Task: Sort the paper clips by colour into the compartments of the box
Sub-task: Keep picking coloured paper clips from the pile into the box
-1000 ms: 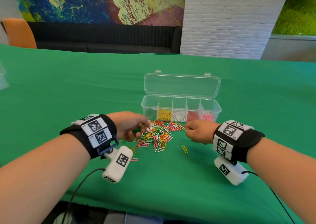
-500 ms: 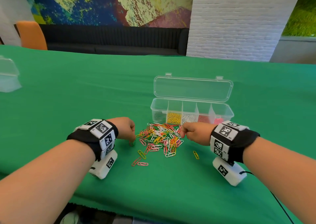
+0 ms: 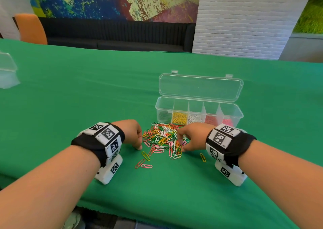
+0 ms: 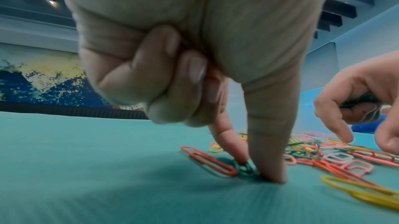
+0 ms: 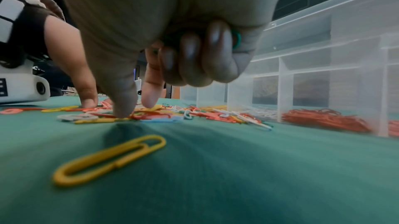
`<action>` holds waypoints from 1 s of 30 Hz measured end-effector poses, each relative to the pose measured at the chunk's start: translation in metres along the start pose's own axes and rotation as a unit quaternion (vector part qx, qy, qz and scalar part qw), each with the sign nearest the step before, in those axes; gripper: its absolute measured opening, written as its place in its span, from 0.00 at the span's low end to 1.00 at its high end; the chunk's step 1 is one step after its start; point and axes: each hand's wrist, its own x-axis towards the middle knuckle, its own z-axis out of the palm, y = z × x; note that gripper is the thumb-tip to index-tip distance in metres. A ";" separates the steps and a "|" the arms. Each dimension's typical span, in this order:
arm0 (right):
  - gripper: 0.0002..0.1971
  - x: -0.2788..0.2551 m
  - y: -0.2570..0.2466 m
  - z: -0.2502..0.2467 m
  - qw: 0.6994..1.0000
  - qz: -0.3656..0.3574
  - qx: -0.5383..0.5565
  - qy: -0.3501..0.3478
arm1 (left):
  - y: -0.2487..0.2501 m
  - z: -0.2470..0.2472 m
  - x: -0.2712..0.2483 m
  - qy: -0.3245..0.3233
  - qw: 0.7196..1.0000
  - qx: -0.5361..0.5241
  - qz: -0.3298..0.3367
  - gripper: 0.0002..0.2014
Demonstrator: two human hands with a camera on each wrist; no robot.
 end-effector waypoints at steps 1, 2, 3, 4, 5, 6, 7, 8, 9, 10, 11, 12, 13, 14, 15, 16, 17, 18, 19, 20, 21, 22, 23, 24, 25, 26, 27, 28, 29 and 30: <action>0.09 0.000 0.000 0.000 1.000 -0.004 0.001 -0.002 | 0.000 0.001 0.000 0.000 1.000 0.002 0.004 0.10; 0.09 0.000 0.001 0.000 1.000 -0.010 0.004 -0.002 | 0.000 0.001 0.000 0.001 1.000 0.006 0.009 0.09; 0.09 0.000 0.002 0.000 1.000 -0.016 0.005 -0.001 | 0.000 0.001 0.000 0.004 1.000 0.009 0.011 0.09; 0.10 0.000 0.001 -0.001 1.000 -0.022 0.002 -0.002 | 0.000 0.001 0.000 0.008 1.000 0.009 0.012 0.09; 0.10 0.001 0.001 -0.001 1.000 -0.027 -0.003 -0.005 | -0.001 0.001 0.000 0.010 1.000 0.005 0.008 0.09; 0.08 0.001 0.000 -0.001 0.999 -0.031 -0.009 -0.007 | -0.002 0.000 0.000 0.009 1.000 0.001 0.002 0.10; 0.07 0.001 -0.001 -0.001 0.999 -0.032 -0.015 -0.010 | -0.003 -0.001 0.000 0.005 1.000 -0.001 -0.003 0.11; 0.06 0.000 -0.002 -0.001 0.999 -0.032 -0.020 -0.014 | -0.003 -0.001 0.001 0.000 1.000 -0.002 -0.005 0.12; 0.05 0.000 -0.003 -0.002 0.999 -0.032 -0.024 -0.018 | -0.003 -0.001 0.001 -0.005 1.000 -0.001 -0.006 0.12; 0.04 0.000 -0.004 -0.002 0.999 -0.033 -0.028 -0.022 | -0.003 -0.001 0.002 -0.010 1.000 0.000 -0.005 0.11; 0.04 -0.001 -0.004 -0.002 0.999 -0.034 -0.030 -0.025 | -0.003 -0.001 0.002 -0.015 1.000 -0.001 -0.003 0.10; 0.04 -0.002 -0.005 -0.002 0.999 -0.036 -0.030 -0.024 | -0.003 0.000 0.001 -0.019 1.000 -0.002 0.001 0.08; 0.06 -0.003 -0.006 -0.002 0.999 -0.037 -0.029 -0.021 | -0.002 0.000 0.001 -0.023 1.000 -0.002 0.004 0.07; 0.09 -0.004 -0.006 -0.002 0.999 -0.039 -0.025 -0.018 | -0.002 0.001 0.001 -0.027 1.000 -0.001 0.007 0.06; 0.10 -0.004 -0.007 -0.002 0.999 -0.036 -0.020 -0.019 | -0.002 0.002 0.000 -0.031 0.999 0.001 0.009 0.05; 0.10 -0.005 -0.008 -0.002 0.999 -0.032 -0.014 -0.024 | -0.002 0.002 0.000 -0.033 0.999 0.003 0.010 0.05; 0.09 -0.006 -0.008 -0.002 0.999 -0.024 -0.008 -0.029 | -0.002 0.002 -0.001 -0.034 0.999 0.005 0.009 0.05; 0.08 -0.006 -0.008 -0.001 0.999 -0.018 0.000 -0.032 | -0.002 0.002 -0.003 -0.032 0.999 0.005 0.007 0.06; 0.08 -0.006 -0.009 -0.001 0.999 -0.008 0.010 -0.032 | -0.002 0.001 -0.004 -0.029 1.000 0.000 0.004 0.06; 0.08 -0.006 -0.009 -0.001 0.999 -0.002 0.028 -0.028 | -0.001 0.000 -0.005 -0.029 0.999 -0.014 0.000 0.07; 0.08 -0.006 -0.010 -0.002 0.999 0.009 0.045 -0.024 | 0.000 -0.001 -0.007 -0.037 0.998 -0.042 -0.004 0.06; 0.09 -0.006 -0.011 -0.003 0.998 0.017 0.058 -0.022 | 0.001 -0.002 -0.008 -0.049 0.995 -0.086 -0.008 0.06; 0.13 -0.007 -0.011 -0.005 0.997 0.031 0.067 -0.024 | 0.002 -0.002 -0.008 -0.064 0.988 -0.140 -0.011 0.06; 0.17 -0.007 -0.010 -0.006 0.996 0.041 0.076 -0.024 | 0.003 -0.002 -0.009 -0.078 0.977 -0.197 -0.012 0.06; 0.18 -0.007 -0.009 -0.007 0.995 0.048 0.086 -0.021 | 0.004 -0.002 -0.010 -0.087 0.964 -0.250 -0.010 0.07; 0.16 -0.007 -0.008 -0.006 0.994 0.050 0.095 -0.011 | 0.005 -0.003 -0.011 -0.092 0.951 -0.295 -0.007 0.08; 0.14 -0.008 -0.007 -0.006 0.993 0.058 0.103 -0.004 | 0.007 -0.003 -0.011 -0.093 0.939 -0.331 -0.003 0.09; 0.14 -0.007 -0.005 -0.005 0.991 0.072 0.113 0.001 | 0.008 -0.003 -0.011 -0.095 0.928 -0.360 0.000 0.09; 0.15 -0.006 -0.003 -0.004 0.987 0.089 0.130 0.000 | 0.009 -0.004 -0.011 -0.097 0.918 -0.385 0.004 0.09; 0.15 -0.006 -0.001 -0.003 0.982 0.104 0.158 -0.005 | 0.011 -0.005 -0.010 -0.100 0.908 -0.407 0.006 0.09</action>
